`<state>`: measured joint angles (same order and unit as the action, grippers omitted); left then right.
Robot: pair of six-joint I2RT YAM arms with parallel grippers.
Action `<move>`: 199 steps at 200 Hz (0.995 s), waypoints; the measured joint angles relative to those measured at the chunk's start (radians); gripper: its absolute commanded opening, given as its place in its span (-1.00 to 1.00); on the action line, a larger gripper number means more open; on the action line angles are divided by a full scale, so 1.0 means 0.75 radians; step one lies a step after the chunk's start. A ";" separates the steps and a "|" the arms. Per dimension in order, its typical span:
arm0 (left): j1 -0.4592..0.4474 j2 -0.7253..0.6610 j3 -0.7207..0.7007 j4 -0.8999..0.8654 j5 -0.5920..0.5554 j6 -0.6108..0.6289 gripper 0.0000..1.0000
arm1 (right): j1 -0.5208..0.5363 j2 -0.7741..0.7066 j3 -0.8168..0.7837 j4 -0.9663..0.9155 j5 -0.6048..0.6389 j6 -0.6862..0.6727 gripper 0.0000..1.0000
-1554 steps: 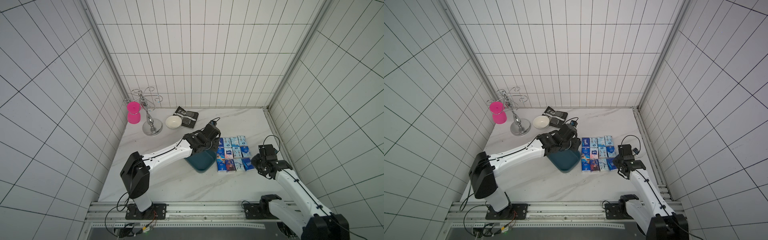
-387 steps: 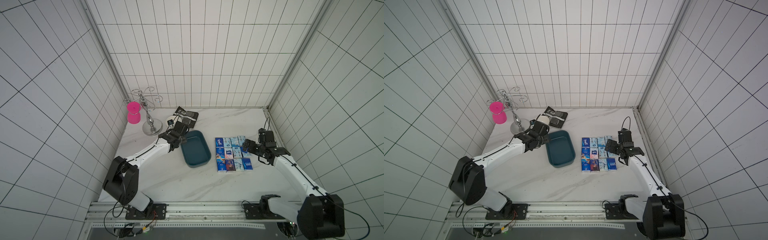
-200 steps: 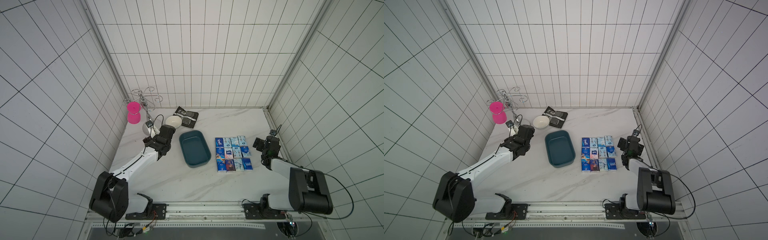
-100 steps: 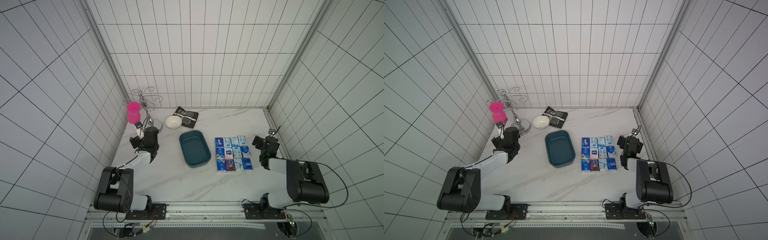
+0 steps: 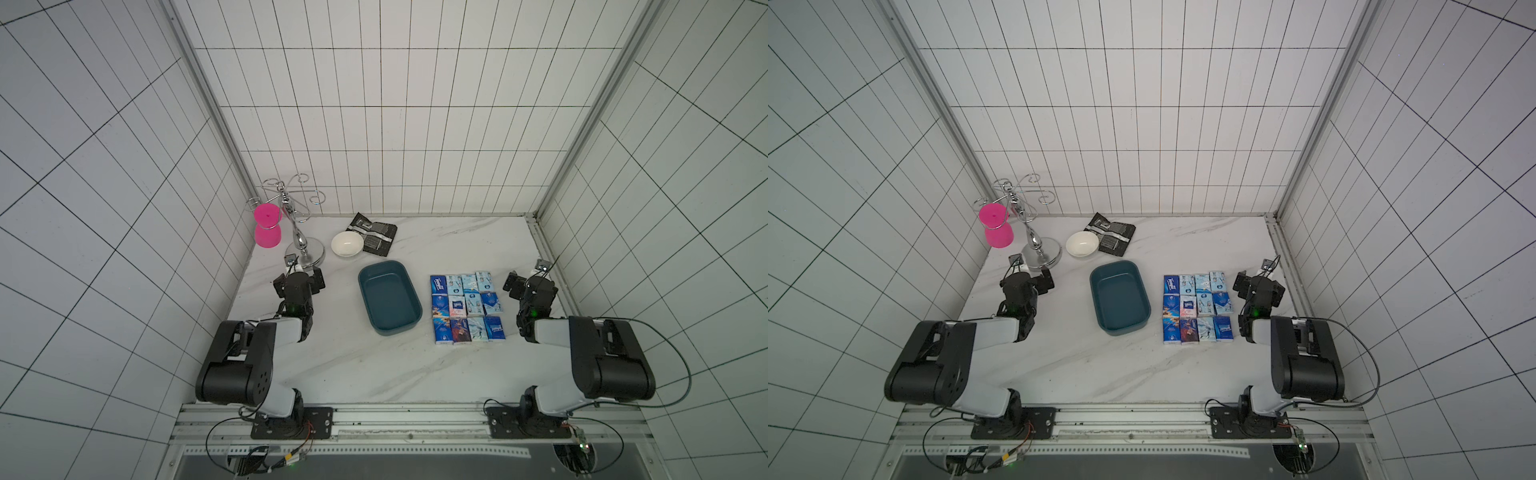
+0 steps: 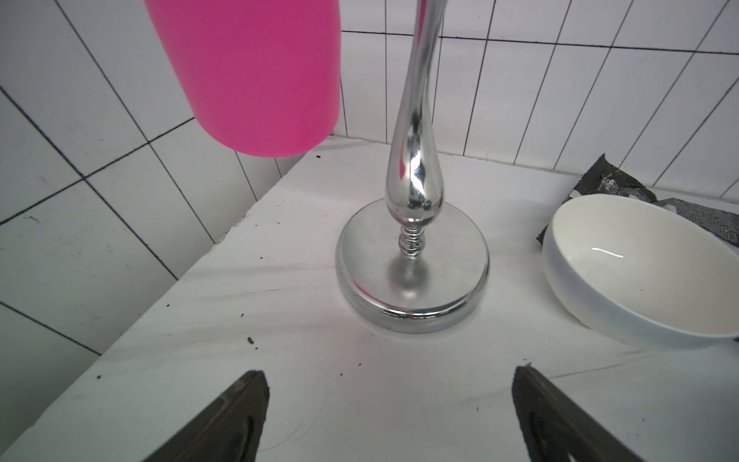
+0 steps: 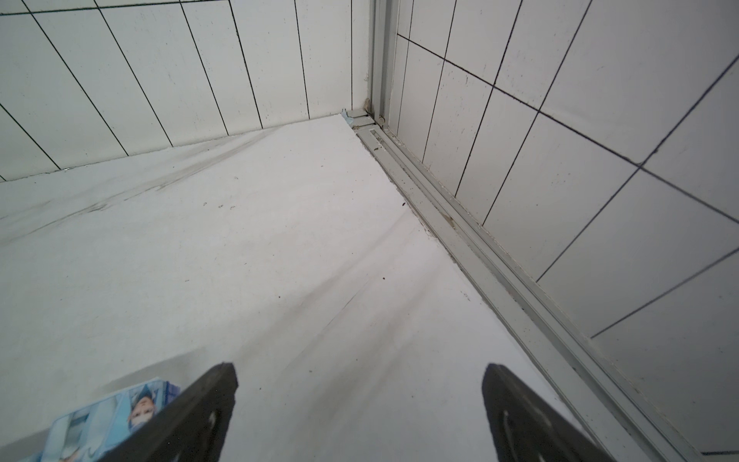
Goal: Take the pocket tissues out of the storage box
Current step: Reset both arms
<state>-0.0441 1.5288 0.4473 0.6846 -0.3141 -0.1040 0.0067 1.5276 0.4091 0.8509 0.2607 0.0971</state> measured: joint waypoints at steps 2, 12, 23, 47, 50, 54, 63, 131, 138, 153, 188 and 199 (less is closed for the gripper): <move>0.003 0.007 -0.002 0.008 0.010 0.001 0.97 | 0.000 0.000 0.000 0.001 0.000 0.000 0.98; 0.018 0.036 -0.009 0.052 0.052 0.007 0.97 | 0.000 0.000 0.000 0.003 -0.001 0.000 0.98; 0.035 0.053 -0.012 0.077 0.089 0.010 0.97 | 0.000 0.000 0.000 0.005 0.000 0.000 0.98; 0.050 0.054 -0.012 0.089 0.136 0.010 0.97 | 0.000 0.000 0.000 0.007 -0.001 0.000 0.99; 0.050 0.054 -0.012 0.090 0.137 0.010 0.97 | 0.000 0.000 0.000 0.007 -0.001 0.000 0.98; 0.050 0.054 -0.012 0.091 0.139 0.010 0.97 | 0.000 0.000 0.000 0.007 -0.001 0.000 0.98; 0.050 0.054 -0.011 0.092 0.143 0.009 0.96 | 0.000 0.000 0.000 0.007 0.000 0.000 0.98; 0.050 0.054 -0.011 0.090 0.161 0.009 0.96 | 0.000 0.000 0.000 0.007 -0.001 0.000 0.98; 0.050 0.054 -0.011 0.090 0.162 0.009 0.96 | 0.000 0.000 0.000 0.007 -0.001 0.000 0.98; 0.050 0.054 -0.011 0.090 0.165 0.010 0.96 | 0.000 0.000 0.000 0.007 -0.001 0.000 0.98; 0.052 0.054 -0.011 0.089 0.169 0.009 0.96 | 0.000 0.000 0.000 0.007 -0.001 0.000 0.98; 0.055 0.054 -0.009 0.087 0.176 0.009 0.96 | 0.000 0.000 0.000 0.007 -0.001 -0.001 0.99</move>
<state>-0.0029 1.5692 0.4404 0.7498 -0.1818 -0.0975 0.0067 1.5276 0.4091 0.8558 0.2604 0.0967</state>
